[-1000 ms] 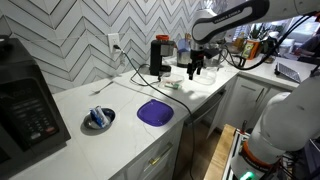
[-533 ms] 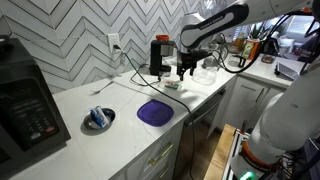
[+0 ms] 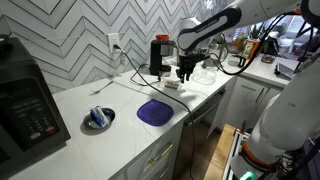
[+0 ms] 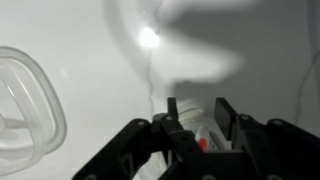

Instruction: Move the orange spoon from the left lunch box to the right lunch box

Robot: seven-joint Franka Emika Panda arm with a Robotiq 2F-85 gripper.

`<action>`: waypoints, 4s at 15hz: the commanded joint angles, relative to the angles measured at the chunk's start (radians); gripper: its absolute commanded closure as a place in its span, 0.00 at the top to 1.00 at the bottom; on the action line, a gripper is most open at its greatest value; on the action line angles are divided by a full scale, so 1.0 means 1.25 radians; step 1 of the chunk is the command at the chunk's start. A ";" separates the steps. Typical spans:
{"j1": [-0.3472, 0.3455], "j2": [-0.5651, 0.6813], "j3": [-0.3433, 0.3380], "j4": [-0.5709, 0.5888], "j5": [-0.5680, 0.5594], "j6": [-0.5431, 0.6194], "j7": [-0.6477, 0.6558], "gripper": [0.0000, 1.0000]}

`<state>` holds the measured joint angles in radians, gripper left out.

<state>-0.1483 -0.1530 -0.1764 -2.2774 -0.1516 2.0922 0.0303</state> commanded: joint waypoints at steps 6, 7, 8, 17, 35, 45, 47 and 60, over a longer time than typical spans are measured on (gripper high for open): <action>-0.008 0.036 0.001 0.015 0.036 0.066 -0.001 0.28; -0.008 0.039 0.001 0.017 0.038 0.067 -0.003 0.43; -0.007 0.041 0.001 0.019 0.043 0.068 -0.008 0.48; -0.005 0.049 -0.002 0.023 0.101 0.088 -0.067 0.00; 0.008 -0.153 -0.027 0.040 0.126 -0.086 -0.173 0.56; -0.003 -0.068 -0.016 0.046 0.148 0.016 -0.102 1.00; -0.007 -0.035 -0.021 0.068 0.152 0.040 -0.094 1.00; -0.052 0.251 -0.032 0.279 0.273 -0.007 -0.099 0.45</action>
<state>-0.1888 0.1068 -0.2210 -2.0103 0.1554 2.1329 -0.0994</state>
